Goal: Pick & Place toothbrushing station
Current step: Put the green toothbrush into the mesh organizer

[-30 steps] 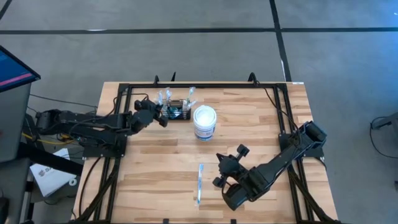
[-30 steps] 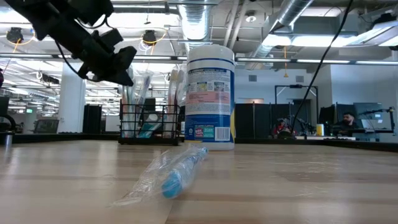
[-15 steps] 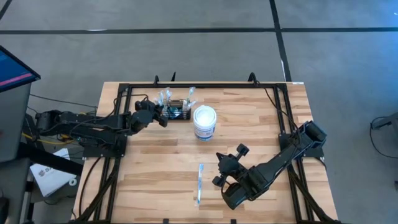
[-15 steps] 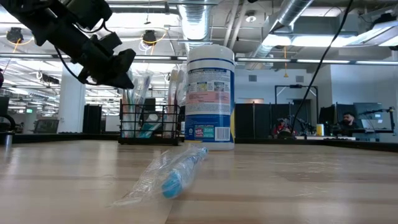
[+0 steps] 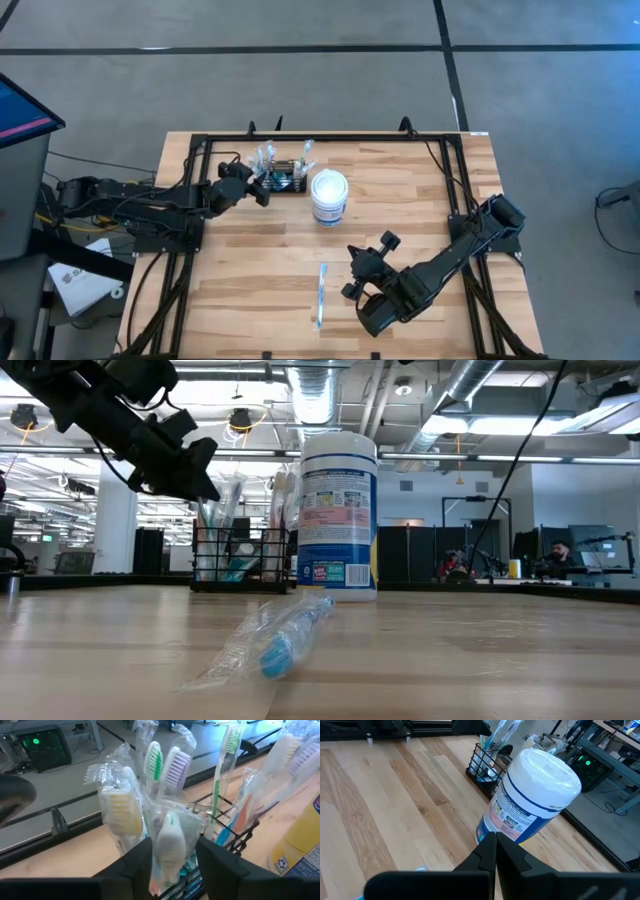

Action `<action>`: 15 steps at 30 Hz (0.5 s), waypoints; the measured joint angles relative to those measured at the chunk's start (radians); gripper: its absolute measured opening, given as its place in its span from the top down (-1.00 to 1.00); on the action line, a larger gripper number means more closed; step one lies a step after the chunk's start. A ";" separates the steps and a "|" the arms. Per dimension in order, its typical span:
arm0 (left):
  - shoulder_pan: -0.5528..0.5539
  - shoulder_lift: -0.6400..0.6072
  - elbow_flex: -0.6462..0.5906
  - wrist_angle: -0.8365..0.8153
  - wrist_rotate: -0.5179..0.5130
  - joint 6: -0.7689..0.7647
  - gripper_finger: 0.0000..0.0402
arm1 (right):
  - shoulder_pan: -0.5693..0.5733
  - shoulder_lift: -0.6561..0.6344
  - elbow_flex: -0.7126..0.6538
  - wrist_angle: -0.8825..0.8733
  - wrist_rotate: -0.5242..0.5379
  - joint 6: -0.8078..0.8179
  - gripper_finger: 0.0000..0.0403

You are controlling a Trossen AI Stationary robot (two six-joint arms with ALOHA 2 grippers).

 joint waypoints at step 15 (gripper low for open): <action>-0.045 -0.179 0.000 -0.001 0.019 0.083 0.15 | 0.000 0.000 0.000 0.001 0.000 0.000 1.00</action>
